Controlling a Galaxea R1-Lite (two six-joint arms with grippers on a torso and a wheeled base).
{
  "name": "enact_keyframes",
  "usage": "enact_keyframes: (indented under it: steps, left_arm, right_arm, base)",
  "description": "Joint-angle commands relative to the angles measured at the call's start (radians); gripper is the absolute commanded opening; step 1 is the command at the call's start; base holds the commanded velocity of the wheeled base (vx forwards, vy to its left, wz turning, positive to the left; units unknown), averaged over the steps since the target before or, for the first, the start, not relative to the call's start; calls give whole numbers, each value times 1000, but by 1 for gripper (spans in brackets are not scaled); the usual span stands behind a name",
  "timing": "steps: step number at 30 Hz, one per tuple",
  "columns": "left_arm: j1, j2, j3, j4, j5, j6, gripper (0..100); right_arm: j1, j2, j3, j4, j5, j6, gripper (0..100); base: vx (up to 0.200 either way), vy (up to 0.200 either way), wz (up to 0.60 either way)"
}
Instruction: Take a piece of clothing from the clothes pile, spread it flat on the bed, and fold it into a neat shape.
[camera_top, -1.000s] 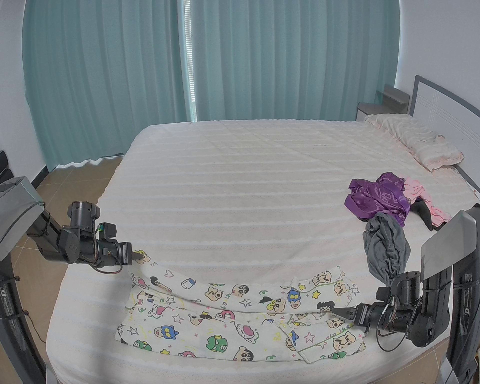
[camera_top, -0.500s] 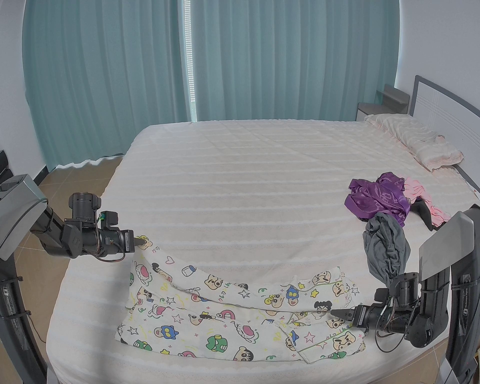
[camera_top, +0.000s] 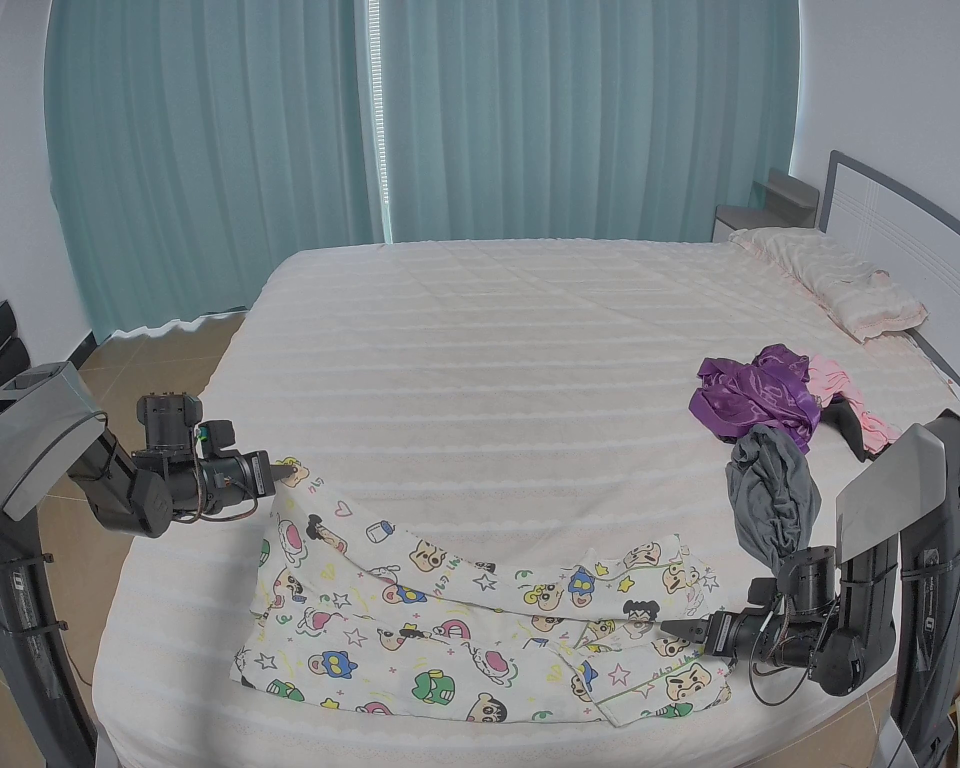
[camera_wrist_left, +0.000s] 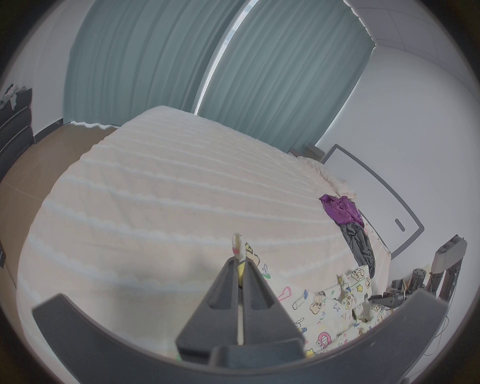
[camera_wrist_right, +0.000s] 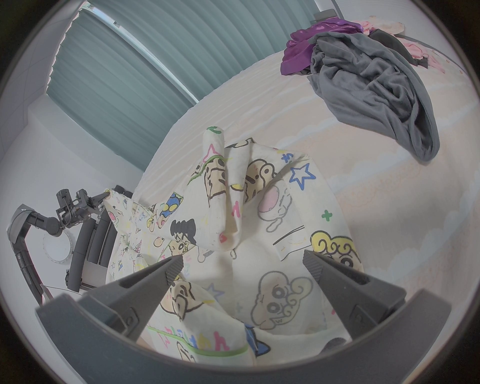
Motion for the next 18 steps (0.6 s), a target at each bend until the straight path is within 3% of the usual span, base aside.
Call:
enact_keyframes:
  steps: [1, 11, 16, 18]
  left_arm:
    - [7, 3, 58, -18, 1, 4, 0]
    - [70, -101, 216, -56, -93, 5, 0]
    - [82, -101, 257, -56, -99, 11, 0]
    - [98, -83, 288, -55, -102, 77, 0]
  right_arm:
    - [1, 2, 0, -8, 0, 0, 100]
    - [5, 2, 2, -8, 0, 0, 100]
    - [5, 2, 2, -8, 0, 0, 100]
    - [5, 2, 2, -8, 0, 0, 100]
  base:
    - [0, 0, 0]
    - [0, 0, 0]
    - [0, 0, 0]
    - [0, 0, 0]
